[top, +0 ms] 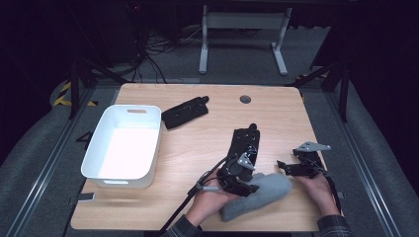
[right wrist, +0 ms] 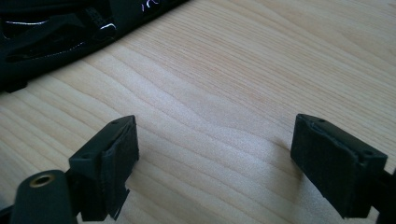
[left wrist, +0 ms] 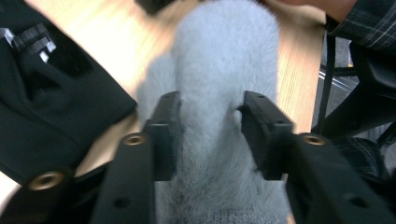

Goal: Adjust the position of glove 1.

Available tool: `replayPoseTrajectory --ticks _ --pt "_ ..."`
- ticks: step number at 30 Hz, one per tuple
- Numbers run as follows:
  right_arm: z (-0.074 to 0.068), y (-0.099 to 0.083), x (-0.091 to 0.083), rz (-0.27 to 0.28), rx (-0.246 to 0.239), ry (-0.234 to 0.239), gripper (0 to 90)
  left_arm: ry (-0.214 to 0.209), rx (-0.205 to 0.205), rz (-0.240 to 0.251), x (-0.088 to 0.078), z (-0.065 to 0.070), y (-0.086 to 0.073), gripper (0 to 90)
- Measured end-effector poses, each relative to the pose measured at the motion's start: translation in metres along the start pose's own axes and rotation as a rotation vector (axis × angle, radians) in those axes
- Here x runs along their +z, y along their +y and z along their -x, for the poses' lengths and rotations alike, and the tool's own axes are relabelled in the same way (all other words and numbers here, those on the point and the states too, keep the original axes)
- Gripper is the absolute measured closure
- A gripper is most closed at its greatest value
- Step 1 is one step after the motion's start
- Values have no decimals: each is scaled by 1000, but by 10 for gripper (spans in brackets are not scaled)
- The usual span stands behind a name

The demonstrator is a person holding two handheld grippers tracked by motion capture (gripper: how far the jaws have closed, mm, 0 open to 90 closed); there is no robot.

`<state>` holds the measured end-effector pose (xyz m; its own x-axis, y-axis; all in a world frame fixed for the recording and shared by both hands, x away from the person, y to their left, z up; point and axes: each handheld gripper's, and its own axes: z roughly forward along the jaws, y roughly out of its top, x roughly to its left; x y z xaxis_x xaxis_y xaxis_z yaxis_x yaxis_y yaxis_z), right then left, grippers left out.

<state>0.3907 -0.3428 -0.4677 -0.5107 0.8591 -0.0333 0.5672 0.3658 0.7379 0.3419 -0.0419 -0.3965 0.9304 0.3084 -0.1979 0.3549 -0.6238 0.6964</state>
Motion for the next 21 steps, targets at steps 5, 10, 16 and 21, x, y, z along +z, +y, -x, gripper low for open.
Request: replayPoseTrajectory --ticks 5,10,16,21 --pt "0 0 0 0 0 0 161 -35 8 24 -3 -21 6 428" --pt "0 0 0 0 0 0 161 -73 2 7 7 -38 12 325" --pt "0 0 0 0 0 -1 161 -99 22 -51 19 -37 12 220" --pt "-1 0 0 1 3 -3 161 -95 26 -135 36 -30 6 182"
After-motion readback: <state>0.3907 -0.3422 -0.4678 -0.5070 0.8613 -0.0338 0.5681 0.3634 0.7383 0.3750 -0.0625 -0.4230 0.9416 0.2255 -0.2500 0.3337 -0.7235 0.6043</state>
